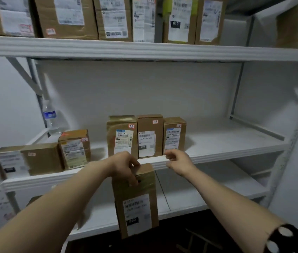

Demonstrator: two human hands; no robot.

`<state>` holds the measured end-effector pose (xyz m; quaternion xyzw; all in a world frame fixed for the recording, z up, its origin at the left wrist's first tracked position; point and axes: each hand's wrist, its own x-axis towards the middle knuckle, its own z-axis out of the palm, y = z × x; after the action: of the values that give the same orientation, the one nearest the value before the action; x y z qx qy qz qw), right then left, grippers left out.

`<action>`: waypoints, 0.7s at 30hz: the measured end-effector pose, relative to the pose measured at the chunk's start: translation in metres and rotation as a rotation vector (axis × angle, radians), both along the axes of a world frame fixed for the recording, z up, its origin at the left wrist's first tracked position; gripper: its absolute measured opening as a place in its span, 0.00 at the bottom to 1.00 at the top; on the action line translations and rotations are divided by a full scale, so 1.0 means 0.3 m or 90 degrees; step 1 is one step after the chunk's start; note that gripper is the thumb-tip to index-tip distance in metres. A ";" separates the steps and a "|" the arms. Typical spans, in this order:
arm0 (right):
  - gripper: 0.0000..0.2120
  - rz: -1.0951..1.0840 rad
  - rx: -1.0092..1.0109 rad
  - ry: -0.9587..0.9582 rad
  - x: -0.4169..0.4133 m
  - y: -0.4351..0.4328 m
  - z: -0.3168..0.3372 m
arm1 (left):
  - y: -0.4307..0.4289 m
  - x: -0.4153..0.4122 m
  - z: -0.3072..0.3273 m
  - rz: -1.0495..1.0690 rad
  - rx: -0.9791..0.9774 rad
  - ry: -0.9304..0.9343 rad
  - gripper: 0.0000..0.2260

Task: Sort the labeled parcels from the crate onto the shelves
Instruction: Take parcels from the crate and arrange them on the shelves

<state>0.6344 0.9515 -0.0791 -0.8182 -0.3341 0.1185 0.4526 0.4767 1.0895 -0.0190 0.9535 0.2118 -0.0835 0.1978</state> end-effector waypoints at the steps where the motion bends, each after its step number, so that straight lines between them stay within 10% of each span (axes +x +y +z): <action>1: 0.22 -0.010 -0.018 -0.031 0.043 0.013 0.017 | 0.019 0.041 0.000 -0.015 0.000 0.008 0.32; 21: 0.57 0.133 -0.442 -0.428 0.756 0.369 0.255 | 0.127 0.521 -0.006 -0.048 0.050 0.097 0.27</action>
<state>0.8613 1.0621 -0.0027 -0.8759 -0.4824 -0.0031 0.0062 0.6330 1.1276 -0.0207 0.9587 0.1930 -0.1548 0.1400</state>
